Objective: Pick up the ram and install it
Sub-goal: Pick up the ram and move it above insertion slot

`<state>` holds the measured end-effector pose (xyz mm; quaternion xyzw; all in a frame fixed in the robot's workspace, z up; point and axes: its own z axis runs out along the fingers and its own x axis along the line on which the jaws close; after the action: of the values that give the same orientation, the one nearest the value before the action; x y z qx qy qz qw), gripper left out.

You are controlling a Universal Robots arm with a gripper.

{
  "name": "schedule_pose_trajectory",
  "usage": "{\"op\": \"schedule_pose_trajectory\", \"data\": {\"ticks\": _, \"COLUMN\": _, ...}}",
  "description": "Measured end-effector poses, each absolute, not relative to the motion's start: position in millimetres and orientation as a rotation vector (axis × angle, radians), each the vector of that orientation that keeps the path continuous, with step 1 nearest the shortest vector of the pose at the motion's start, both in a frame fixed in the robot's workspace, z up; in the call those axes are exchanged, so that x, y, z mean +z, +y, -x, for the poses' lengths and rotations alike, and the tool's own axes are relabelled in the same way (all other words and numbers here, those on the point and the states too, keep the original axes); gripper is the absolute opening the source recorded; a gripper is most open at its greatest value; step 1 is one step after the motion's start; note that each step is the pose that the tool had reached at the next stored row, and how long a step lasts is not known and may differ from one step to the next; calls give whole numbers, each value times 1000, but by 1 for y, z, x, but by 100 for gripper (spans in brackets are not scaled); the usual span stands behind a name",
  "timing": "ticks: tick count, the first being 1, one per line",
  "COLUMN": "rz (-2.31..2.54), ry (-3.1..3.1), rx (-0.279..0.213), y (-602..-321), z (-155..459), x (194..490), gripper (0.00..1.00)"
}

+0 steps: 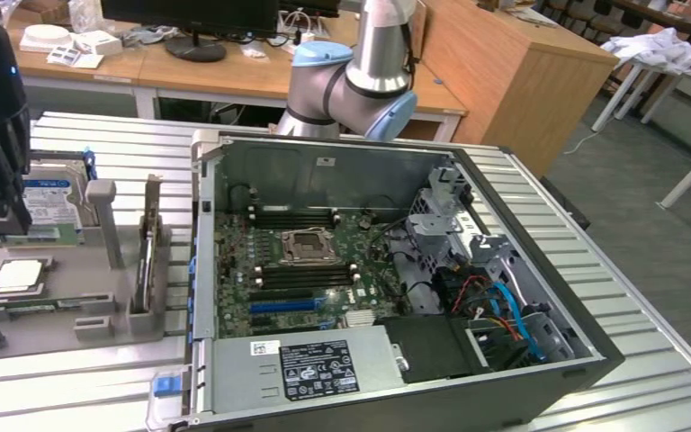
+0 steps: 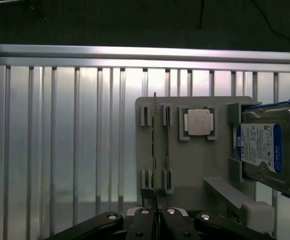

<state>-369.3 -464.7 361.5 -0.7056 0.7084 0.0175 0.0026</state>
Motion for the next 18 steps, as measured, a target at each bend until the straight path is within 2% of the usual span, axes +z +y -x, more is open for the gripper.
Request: {"op": "schedule_pose_trajectory", "data": {"ticks": 18, "rz": 2213, "ry": 2222, "rx": 55, "y": -465, "z": 369, "x": 394, "gripper": 12}}
